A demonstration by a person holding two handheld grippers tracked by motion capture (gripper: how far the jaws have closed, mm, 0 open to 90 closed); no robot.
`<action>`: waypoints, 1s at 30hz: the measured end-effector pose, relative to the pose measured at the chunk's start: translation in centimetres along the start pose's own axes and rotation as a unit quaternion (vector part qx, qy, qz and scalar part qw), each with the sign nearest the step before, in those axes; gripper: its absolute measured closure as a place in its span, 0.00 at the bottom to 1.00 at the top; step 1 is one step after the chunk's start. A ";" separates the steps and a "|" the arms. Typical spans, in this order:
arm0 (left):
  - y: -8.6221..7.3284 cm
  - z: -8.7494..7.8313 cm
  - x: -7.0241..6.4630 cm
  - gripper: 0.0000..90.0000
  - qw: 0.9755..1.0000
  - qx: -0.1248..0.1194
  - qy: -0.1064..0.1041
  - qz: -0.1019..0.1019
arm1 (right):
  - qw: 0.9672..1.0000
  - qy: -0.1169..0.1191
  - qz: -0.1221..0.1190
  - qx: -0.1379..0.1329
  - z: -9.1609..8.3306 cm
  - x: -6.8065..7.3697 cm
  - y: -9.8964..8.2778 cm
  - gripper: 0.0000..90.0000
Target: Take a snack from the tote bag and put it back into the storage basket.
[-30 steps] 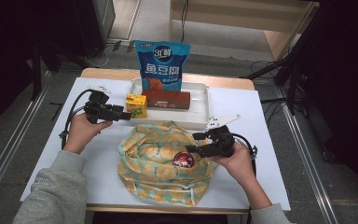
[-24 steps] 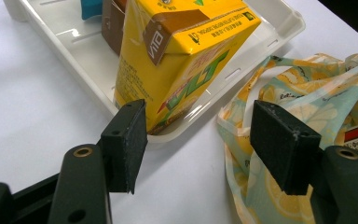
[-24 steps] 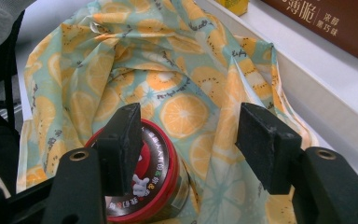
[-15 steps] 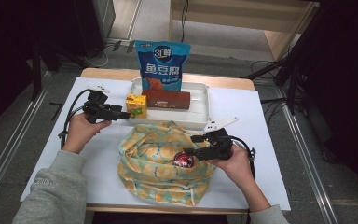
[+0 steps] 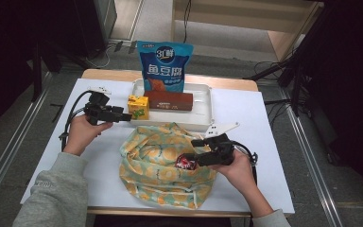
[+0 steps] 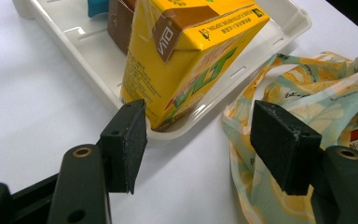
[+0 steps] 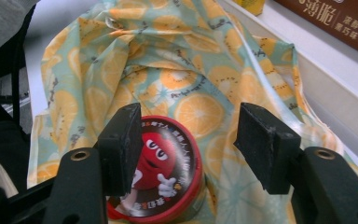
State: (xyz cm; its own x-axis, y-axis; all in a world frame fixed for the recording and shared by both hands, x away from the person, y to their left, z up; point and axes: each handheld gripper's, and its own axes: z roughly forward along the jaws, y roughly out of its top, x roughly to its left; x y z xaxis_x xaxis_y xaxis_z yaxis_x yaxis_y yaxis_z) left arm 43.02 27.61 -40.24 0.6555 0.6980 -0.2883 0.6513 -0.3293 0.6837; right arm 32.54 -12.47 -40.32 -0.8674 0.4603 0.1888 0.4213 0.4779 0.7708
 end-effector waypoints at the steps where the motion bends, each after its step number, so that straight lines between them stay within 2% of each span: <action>1: 0.0 0.0 0.0 0.41 1.000 0.000 0.000 0.000 | 1.000 0.003 -0.004 0.003 0.1 0.2 0.0 0.46; 11: 0.0 0.1 0.0 0.41 1.000 0.001 -0.001 -0.001 | 1.000 0.005 -0.017 0.010 0.4 1.5 -0.1 0.46; 21: 0.0 0.2 0.0 0.41 1.000 0.007 0.001 0.001 | 0.999 0.003 -0.019 0.027 1.2 1.7 -0.6 0.45; 30: -0.1 0.2 0.0 0.41 1.000 0.007 0.001 0.000 | 0.999 0.004 -0.017 0.028 1.6 2.1 -0.9 0.37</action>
State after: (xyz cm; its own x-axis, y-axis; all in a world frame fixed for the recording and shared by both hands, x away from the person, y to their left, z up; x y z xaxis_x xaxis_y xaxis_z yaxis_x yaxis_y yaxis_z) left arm 43.08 27.49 -40.43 0.6550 0.6989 -0.2873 0.6568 -0.3386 0.6737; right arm 30.81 -10.73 -41.57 -0.8836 0.4370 0.1682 0.4055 0.5343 0.7417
